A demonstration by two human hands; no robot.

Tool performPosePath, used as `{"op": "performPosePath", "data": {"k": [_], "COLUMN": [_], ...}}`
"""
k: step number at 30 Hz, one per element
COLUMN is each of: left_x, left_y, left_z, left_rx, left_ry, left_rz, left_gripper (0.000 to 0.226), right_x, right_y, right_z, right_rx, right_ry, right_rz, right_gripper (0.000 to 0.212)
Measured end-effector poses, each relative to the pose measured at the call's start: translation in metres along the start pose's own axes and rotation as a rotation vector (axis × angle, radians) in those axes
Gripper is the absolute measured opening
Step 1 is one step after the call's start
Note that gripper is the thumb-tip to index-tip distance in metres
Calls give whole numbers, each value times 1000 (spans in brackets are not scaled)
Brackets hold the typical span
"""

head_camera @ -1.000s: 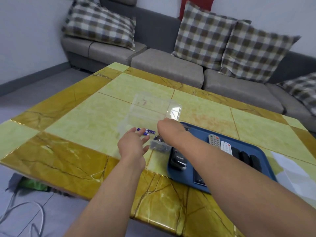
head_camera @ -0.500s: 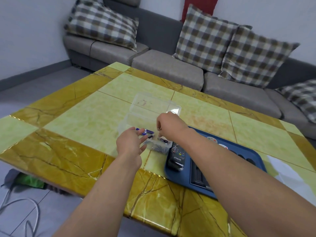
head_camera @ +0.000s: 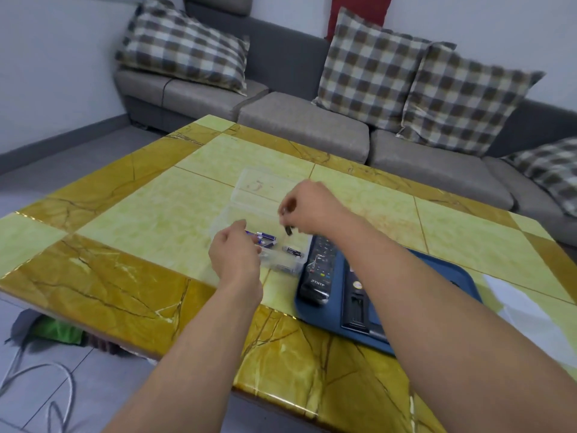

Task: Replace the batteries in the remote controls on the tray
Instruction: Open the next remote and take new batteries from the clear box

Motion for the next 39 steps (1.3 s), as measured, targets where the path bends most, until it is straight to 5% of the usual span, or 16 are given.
{"op": "performPosePath", "data": {"k": [3, 6, 9, 12, 17, 22, 27, 30, 33, 36, 39], "left_x": [-4, 28, 58, 78, 102, 106, 97, 77, 69, 75, 77], "left_y": [-35, -80, -111, -124, -133, -133, -134, -131, -128, -129, -126], "left_z": [-24, -64, -96, -103, -103, -96, -107, -113, -115, -127, -130], "left_rx": [193, 463, 467, 433, 360, 324, 281, 272, 510, 804, 839], "left_ry": [-251, -468, -794, -778, -704, -577, -646, -709, -578, -352, -171], "left_rz": [309, 824, 1388, 1621, 1862, 1828, 1696, 1369, 818, 417, 197], "left_gripper": [16, 30, 48, 53, 54, 67, 50, 40, 41, 56, 40], "right_x": [-35, -94, -138, -159, -163, -167, -174, -172, -165, -157, -139], "right_y": [63, 58, 29, 16, 21, 17, 19, 22, 28, 47, 68], "right_z": [-62, -126, -170, -191, -211, -223, -224, -221, -220, -222, -223], "right_rx": [-282, -402, -498, -633, -564, -510, -473, -360, -273, -385, -530], "right_ry": [-78, -254, -402, -472, -484, -602, -607, -573, -467, -357, -168], "right_rz": [688, 1318, 1776, 1985, 2004, 1976, 1965, 1853, 1702, 1323, 1082], "right_gripper": [13, 14, 21, 24, 11, 13, 12, 11, 13, 19, 17]}}
Point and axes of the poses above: each hand's wrist, its own z-axis towards the middle knuckle, its own y-axis out of the back of the hand, x = y × z, the point moved 8 cm from there along z, towards the middle knuckle, and after that the axes turned 3 degrees about z, right-handed, at the moved point
